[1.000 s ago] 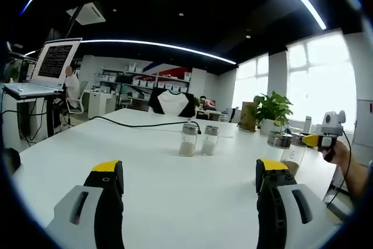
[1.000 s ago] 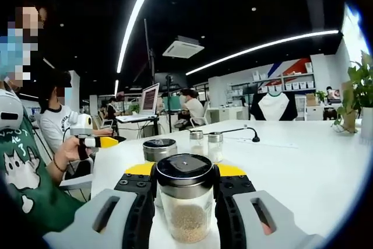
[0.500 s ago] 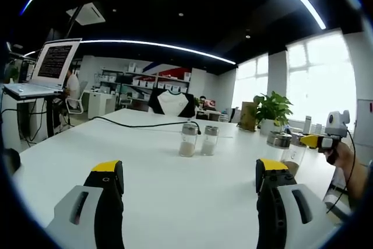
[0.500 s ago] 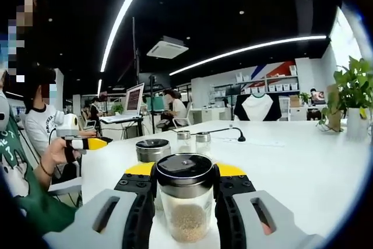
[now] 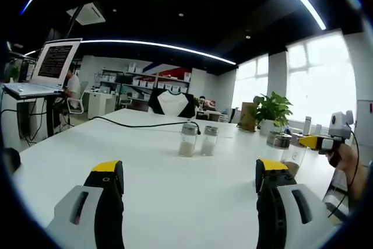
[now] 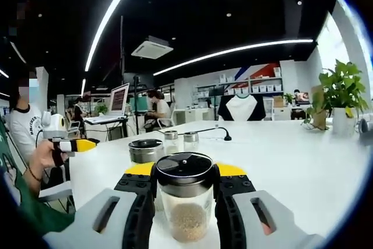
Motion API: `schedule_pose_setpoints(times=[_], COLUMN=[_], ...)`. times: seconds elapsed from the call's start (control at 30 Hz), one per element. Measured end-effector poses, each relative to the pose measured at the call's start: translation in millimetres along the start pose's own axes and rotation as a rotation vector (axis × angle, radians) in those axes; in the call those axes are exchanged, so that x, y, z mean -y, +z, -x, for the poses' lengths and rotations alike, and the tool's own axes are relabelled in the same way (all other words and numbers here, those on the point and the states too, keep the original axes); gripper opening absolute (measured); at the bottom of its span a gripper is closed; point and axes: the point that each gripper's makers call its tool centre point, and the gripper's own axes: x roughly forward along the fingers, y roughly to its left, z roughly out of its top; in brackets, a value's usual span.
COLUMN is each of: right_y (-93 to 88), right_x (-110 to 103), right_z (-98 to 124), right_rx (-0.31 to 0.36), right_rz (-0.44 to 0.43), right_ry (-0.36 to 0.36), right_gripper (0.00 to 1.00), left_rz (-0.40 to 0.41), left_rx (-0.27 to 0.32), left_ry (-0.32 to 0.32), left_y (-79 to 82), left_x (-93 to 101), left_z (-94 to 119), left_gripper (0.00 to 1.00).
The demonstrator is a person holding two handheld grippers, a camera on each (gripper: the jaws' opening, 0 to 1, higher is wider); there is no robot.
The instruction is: Rotate the seasoning bottle until the label or dispensing opening points toward the visible target arrow and the bottle remains upright within the marked orientation range
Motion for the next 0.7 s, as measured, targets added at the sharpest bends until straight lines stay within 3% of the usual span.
schedule_pose_setpoints(times=[0.37,0.7], right_y=[0.2,0.8], right_x=[2.4,4.1], right_z=[-1.7,-4.3], right_rx=[0.018,0.027], right_rz=[-0.014,0.009], right_ry=[-0.091,-0.129], right_gripper=[0.37,0.36], left_rz=[0.005,0.006], left_rx=[0.001,0.0], left_ry=[0.002,0.003], left_y=[0.0,-0.4], left_x=[0.1,0.0], left_z=[2.0,1.4], left_gripper=[0.99,0.99])
